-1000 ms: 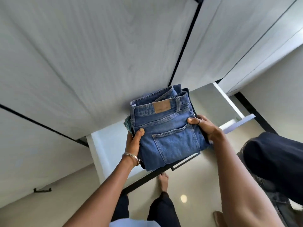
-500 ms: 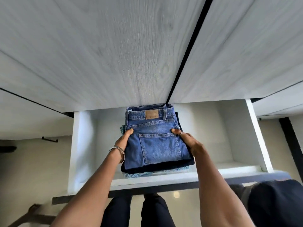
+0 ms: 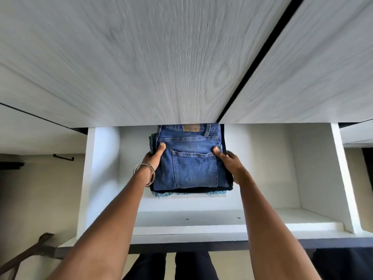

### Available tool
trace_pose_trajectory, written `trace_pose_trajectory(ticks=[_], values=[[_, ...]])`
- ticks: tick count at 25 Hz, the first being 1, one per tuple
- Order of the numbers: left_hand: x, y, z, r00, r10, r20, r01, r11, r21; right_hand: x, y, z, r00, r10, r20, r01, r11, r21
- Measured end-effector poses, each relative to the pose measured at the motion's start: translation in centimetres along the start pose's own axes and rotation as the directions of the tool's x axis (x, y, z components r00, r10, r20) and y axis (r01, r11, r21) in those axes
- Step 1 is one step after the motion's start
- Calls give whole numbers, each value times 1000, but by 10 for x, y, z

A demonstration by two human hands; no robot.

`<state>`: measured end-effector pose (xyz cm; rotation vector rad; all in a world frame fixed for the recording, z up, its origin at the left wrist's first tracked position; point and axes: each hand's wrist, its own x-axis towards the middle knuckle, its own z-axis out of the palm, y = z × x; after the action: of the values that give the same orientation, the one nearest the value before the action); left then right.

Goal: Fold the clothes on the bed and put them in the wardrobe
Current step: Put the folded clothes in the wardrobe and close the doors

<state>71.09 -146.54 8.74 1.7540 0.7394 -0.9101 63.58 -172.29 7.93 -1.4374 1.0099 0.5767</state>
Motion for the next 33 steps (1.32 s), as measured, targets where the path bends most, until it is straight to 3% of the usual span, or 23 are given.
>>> trace_pose_trajectory(ticks=[3, 5, 6, 7, 9, 10, 11, 12, 14, 15, 17, 19, 22, 23, 25, 29, 32, 33], values=[[-17, 0, 7, 973, 25, -231, 0, 994, 107, -17, 4, 8, 970, -41, -240, -3, 983, -183], [-34, -1, 9, 880, 219, -422, -48, 923, 381, -37, 6, 20, 891, -140, -432, 2, 952, -305], [-41, -6, 9, 810, 390, -437, -115, 837, 534, -49, 8, 25, 830, -205, -519, 30, 945, -326], [-51, -10, 9, 718, 584, -379, -220, 706, 673, -59, 12, 27, 762, -282, -582, 85, 936, -343], [-70, -24, 6, 469, 882, -52, -504, 315, 804, -83, 21, 28, 683, -457, -569, 252, 879, -404], [-80, -34, 3, 348, 924, 158, -610, 96, 786, -90, 29, 26, 700, -517, -492, 331, 846, -418], [-91, -44, 2, 288, 891, 352, -673, -73, 736, -102, 33, 24, 763, -522, -380, 368, 835, -410], [-103, -52, -1, 295, 806, 513, -711, -173, 682, -114, 37, 24, 852, -469, -235, 358, 847, -393], [-124, -64, -3, 450, 525, 722, -736, -239, 633, -136, 45, 24, 952, -290, 93, 303, 869, -391], [-130, -72, -3, 523, 390, 758, -727, -259, 635, -144, 49, 23, 958, -182, 223, 267, 855, -446], [-135, -81, -4, 585, 257, 769, -694, -332, 639, -160, 56, 23, 939, 37, 341, 220, 698, -682], [-141, -79, -6, 599, 274, 752, -655, -372, 658, -170, 59, 26, 948, 126, 294, 199, 488, -850], [-151, -68, -5, 538, 381, 752, -605, -447, 659, -175, 53, 32, 963, 14, 269, 244, 372, -896], [-153, -65, -7, 553, 404, 728, -594, -421, 685, -175, 51, 33, 964, -34, 263, 259, 343, -903], [-154, -62, -13, 611, 480, 629, -560, -299, 773, -177, 46, 34, 966, -128, 226, 256, 312, -915], [-156, -40, -18, 649, 620, 441, -421, -191, 887, -168, 29, 27, 923, -370, 107, 229, 304, -925], [-157, -27, -14, 724, 633, 273, -336, -21, 942, -160, 17, 34, 814, -567, -126, 93, 343, -935], [-155, -24, -13, 780, 603, 170, -303, 126, 945, -160, 14, 41, 759, -607, -237, 31, 398, -917]])
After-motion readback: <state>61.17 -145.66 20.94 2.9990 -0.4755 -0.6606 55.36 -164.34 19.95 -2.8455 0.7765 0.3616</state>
